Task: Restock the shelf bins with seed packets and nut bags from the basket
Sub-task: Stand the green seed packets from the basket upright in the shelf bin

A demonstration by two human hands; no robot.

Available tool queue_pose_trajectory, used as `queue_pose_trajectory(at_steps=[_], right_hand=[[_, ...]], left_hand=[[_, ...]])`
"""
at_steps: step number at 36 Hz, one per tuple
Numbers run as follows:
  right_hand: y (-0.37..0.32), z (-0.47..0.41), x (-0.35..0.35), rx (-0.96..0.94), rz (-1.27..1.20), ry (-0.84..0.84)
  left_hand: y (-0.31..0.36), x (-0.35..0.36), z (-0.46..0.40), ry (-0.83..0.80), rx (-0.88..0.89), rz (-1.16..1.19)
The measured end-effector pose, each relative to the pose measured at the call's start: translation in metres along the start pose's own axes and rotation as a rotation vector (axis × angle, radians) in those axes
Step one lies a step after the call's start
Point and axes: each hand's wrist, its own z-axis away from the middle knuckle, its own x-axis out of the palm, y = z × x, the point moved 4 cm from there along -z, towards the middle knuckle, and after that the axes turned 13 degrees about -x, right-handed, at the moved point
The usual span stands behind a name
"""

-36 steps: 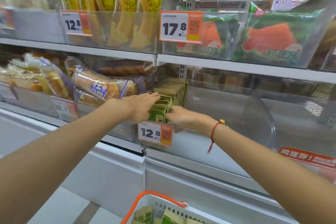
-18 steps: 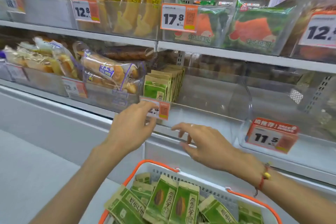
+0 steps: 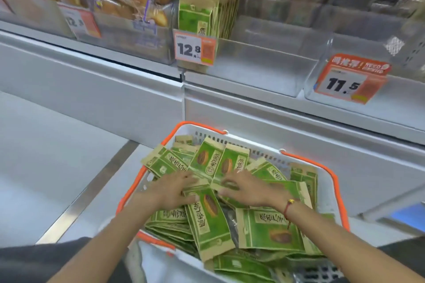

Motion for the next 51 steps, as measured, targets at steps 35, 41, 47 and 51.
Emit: queue_pose_trajectory(at_steps=[35, 41, 47, 51], right_hand=[[0.004, -0.014, -0.072, 0.055, -0.645, 0.042], [0.024, -0.01, -0.097, 0.072, -0.403, 0.06], [0.041, -0.009, -0.1, 0.104, -0.74, 0.256], [0.042, -0.018, -0.091, 0.15, -0.838, 0.382]], left_hand=[[0.022, -0.082, -0.008, 0.154, 0.13, 0.891], [0.009, -0.081, -0.012, 0.311, -0.013, 1.124], [0.006, -0.08, -0.015, 0.048, 0.08, 0.969], [0.016, -0.071, -0.017, -0.071, 0.052, 0.89]])
